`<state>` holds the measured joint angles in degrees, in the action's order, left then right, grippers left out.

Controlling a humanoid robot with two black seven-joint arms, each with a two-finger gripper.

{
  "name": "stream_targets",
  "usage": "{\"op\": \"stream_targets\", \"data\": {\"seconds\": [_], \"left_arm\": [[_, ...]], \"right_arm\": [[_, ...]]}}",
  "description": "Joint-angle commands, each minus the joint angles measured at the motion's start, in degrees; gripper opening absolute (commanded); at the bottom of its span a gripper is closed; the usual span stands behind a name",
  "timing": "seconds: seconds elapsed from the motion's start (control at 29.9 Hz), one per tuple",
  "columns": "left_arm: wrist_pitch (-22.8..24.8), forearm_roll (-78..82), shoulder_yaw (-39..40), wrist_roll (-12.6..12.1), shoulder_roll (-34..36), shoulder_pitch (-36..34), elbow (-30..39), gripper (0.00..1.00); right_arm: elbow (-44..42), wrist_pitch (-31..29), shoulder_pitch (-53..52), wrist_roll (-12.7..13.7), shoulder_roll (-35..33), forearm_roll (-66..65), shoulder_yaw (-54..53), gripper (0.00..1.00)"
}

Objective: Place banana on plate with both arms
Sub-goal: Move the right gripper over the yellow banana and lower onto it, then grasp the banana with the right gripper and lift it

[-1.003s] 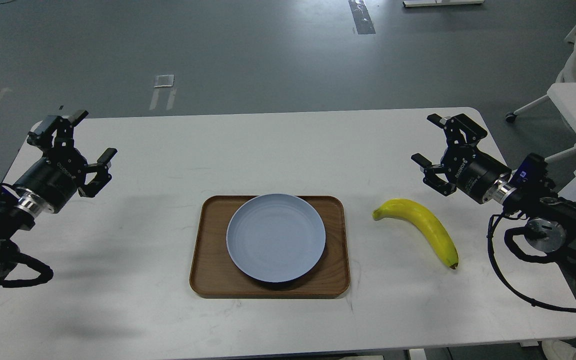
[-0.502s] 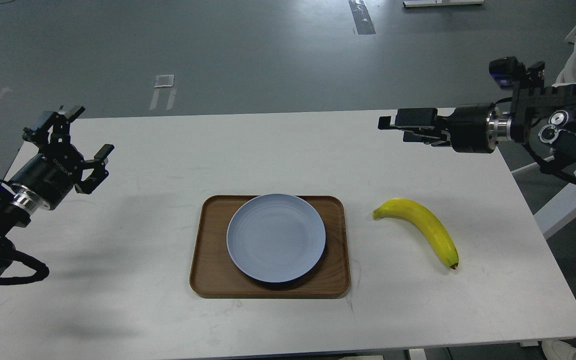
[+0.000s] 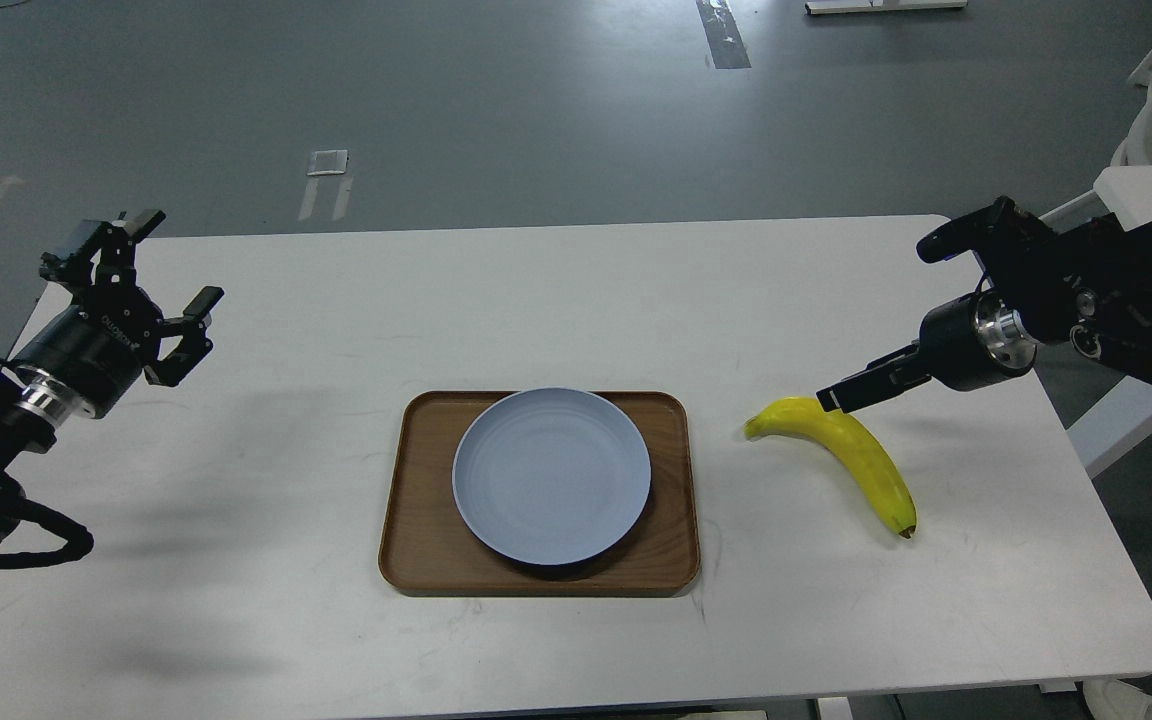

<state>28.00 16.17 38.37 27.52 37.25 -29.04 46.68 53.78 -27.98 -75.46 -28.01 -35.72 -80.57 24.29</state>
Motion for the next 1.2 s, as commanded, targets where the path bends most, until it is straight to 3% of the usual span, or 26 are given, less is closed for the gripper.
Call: {"op": "stream_targets", "data": {"seconds": [0.0,0.4,0.57,0.67,0.77,0.8,0.9,1.04,1.17], "left_arm": [[0.0,0.0,0.0,0.0,0.0,-0.1,0.1,0.98],[0.0,0.0,0.1,0.0,0.8,-0.1,0.1,0.98],[0.0,0.0,0.1,0.0,1.0,-0.1,0.1,0.98],[0.0,0.0,0.1,0.0,1.3,-0.1,0.1,0.98],[0.0,0.0,0.1,0.0,1.5,-0.1,0.1,0.98],[0.0,-0.1,0.3,0.0,1.7,-0.1,0.1,0.98],[0.0,-0.1,0.6,0.0,1.7,-0.1,0.3,0.98],[0.0,-0.1,0.6,0.0,1.9,-0.1,0.5,0.98],[0.0,-0.1,0.9,0.0,2.0,-0.1,0.5,0.98]], "right_arm": [[-0.6,0.0,0.6,0.0,1.7,-0.6,2.6,1.0],[-5.3,0.0,2.9,0.0,6.1,-0.6,4.3,1.0],[-5.3,0.0,3.3,0.0,6.1,-0.6,5.3,0.94],[-5.4,0.0,3.8,0.0,6.7,-0.6,5.5,0.84],[-6.1,0.0,4.3,0.0,6.9,-0.6,5.5,0.62],[-6.1,0.0,4.3,0.0,6.9,-0.6,5.5,0.48],[-6.1,0.0,4.3,0.0,7.0,-0.6,5.5,0.31],[-6.1,0.0,3.9,0.0,6.6,-0.6,5.5,0.18],[-6.1,0.0,1.6,0.0,5.1,-0.3,5.3,0.16]]}}
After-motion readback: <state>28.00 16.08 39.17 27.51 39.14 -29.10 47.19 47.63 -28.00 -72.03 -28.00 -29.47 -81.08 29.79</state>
